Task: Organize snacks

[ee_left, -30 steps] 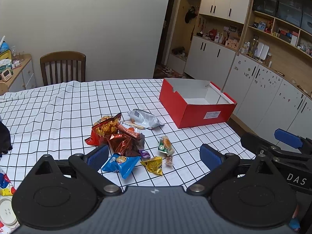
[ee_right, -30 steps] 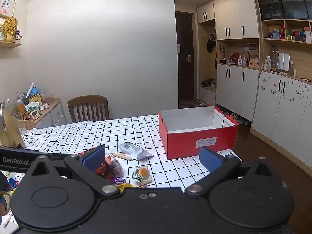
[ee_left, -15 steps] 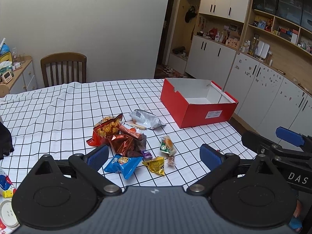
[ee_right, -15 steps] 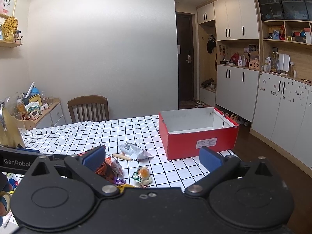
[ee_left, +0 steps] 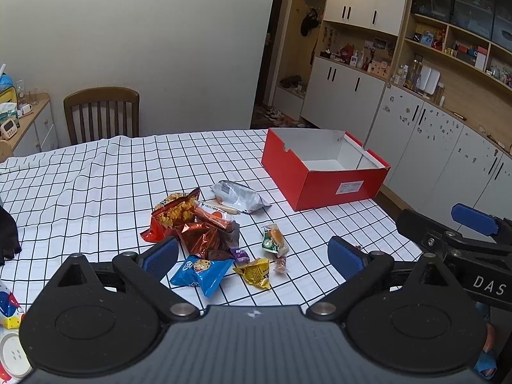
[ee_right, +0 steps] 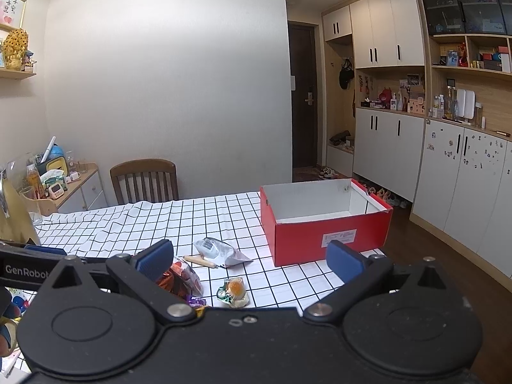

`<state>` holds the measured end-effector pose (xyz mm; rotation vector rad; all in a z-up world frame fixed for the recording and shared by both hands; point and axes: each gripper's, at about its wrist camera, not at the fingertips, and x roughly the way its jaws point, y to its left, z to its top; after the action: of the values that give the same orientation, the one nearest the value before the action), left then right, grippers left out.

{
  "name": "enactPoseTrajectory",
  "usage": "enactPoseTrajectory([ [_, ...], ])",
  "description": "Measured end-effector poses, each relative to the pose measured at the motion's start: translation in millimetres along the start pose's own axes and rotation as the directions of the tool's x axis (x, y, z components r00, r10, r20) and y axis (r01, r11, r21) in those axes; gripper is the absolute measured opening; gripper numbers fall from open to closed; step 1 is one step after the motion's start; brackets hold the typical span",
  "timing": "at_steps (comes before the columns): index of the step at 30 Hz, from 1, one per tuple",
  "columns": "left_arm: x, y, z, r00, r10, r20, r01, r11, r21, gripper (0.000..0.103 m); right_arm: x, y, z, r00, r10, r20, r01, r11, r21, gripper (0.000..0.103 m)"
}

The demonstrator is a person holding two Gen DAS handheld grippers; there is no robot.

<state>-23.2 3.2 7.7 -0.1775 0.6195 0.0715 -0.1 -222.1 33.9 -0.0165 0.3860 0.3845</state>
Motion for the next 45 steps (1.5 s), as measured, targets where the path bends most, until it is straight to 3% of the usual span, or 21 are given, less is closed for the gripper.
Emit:
enactPoseTrajectory([
  [14, 2, 3, 4, 1.0, 0.006, 0.016, -0.006, 1.0, -0.001, 0.1, 5, 2, 4, 0.999, 0.043, 0.007, -0.043, 0.999, -0.022, 0.102],
  [28, 21, 9, 8, 0.999, 0.019, -0.026, -0.019, 1.0, -0.019, 0.1, 28, -1, 7, 0.998, 0.059, -0.027, -0.06, 0.998, -0.036, 0.102],
  [36, 45, 31, 4, 0.996, 0.063, -0.068, -0.067, 0.996, -0.057, 0.1, 62, -14, -2, 0.992, 0.043, -0.121, -0.044, 0.999, -0.005, 0.1],
  [41, 69, 51, -16, 0.982, 0.118, -0.15, -0.126, 0.991, -0.048, 0.1, 90, -21, -18, 0.976, 0.036, -0.215, -0.04, 0.999, -0.012, 0.096],
  [45, 92, 59, -32, 0.966, 0.122, -0.229, -0.138, 0.989, -0.051, 0.1, 113, -20, -27, 0.962, 0.047, -0.269, -0.058, 0.998, -0.03, 0.094],
])
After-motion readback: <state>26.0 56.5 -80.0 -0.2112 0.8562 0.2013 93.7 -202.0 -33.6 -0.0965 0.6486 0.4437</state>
